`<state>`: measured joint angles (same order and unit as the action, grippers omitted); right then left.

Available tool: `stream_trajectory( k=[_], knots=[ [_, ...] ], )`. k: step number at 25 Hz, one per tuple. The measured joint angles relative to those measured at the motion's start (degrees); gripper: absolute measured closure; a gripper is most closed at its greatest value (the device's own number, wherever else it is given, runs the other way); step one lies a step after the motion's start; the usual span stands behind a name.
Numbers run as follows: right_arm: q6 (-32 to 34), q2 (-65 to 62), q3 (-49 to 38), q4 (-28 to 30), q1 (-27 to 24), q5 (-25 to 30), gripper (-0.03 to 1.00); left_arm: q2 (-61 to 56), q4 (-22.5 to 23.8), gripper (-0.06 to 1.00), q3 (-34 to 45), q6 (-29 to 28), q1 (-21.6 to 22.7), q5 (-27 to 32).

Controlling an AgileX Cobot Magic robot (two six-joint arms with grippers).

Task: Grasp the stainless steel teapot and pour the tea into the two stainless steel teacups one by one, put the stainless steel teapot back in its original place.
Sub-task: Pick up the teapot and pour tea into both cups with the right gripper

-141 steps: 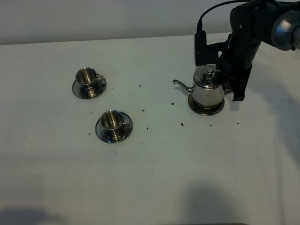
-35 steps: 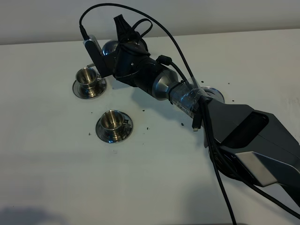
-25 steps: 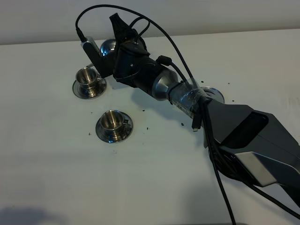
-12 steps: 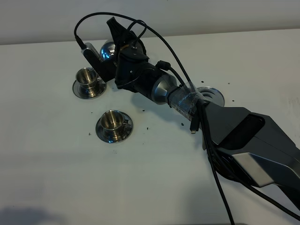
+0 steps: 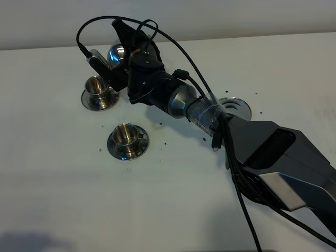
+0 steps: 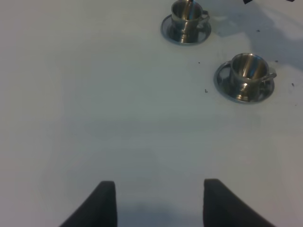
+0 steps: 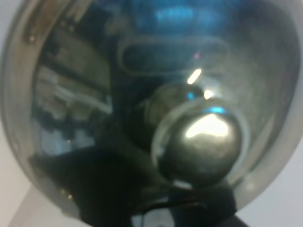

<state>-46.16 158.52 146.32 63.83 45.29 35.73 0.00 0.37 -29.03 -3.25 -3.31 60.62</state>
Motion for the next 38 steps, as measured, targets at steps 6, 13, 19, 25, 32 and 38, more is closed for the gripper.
stream_trajectory(
  k=[6, 13, 19, 25, 32, 38],
  knots=[
    [-0.2, 0.0, 0.0, 1.8, 0.0, -0.5, 0.79, 0.0, 0.0, 0.5, 0.0, 0.0, 0.0, 0.0],
    [-1.4, 0.0, 0.0, 2.9, -0.2, -0.7, 0.79, 0.0, 0.0, 0.5, 0.0, 0.0, 0.0, 0.0],
    [-2.5, 0.0, 0.0, 4.9, -0.4, -2.0, 0.79, 0.0, 0.0, 0.5, 0.0, 0.0, 0.0, 0.0],
    [-3.2, 0.0, 0.0, 7.5, -0.4, -4.2, 0.79, 0.0, 0.0, 0.5, 0.0, -0.1, 0.0, 0.0],
    [-4.0, 0.0, 0.0, 9.5, -0.5, -5.0, 0.79, 0.0, 0.0, 0.5, 0.0, -0.1, 0.0, 0.0],
    [-4.2, 0.0, 0.0, 9.6, -0.5, -5.1, 0.79, 0.0, 0.0, 0.5, 0.0, -0.1, 0.0, 0.0]
  ],
)
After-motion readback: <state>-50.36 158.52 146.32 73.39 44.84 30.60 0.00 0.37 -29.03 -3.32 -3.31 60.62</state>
